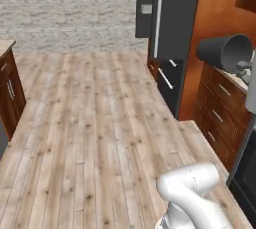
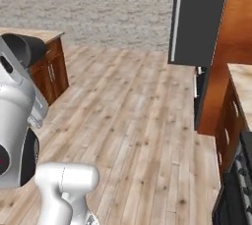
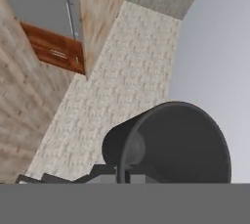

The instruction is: There is a bowl on the dining counter. Grab a lemon wedge from the fridge and place it in the bowl. Then get the liquor bottle and glass cup from the cabinet and place them next to the bowl.

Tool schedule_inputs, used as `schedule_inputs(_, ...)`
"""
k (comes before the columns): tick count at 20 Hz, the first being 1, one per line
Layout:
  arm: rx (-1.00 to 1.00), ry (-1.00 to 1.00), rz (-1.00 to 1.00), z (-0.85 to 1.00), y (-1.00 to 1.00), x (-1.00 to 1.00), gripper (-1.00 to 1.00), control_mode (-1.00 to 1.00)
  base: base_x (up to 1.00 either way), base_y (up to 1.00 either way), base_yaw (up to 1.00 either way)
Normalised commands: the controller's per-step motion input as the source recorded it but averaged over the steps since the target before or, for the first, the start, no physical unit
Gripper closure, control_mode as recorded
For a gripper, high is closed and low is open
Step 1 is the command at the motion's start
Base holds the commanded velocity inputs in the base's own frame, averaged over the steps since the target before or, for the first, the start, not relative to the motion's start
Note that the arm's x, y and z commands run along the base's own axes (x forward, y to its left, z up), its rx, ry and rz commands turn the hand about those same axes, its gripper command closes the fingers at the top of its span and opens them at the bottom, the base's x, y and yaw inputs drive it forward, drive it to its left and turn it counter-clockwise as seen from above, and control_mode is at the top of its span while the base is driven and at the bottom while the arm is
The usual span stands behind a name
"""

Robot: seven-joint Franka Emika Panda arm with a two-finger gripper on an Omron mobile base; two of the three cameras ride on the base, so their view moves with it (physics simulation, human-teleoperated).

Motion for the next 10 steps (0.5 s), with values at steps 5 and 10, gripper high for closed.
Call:
schedule_inputs(5, 0.0, 0.0, 0.0, 0.0, 0.0, 0.0, 1.0, 1.0, 0.9, -0.25, 0.56)
schedule_inputs(10, 0.0, 0.0, 0.0, 0.0, 0.0, 0.0, 1.0, 1.0, 0.98, -0.49, 0.39)
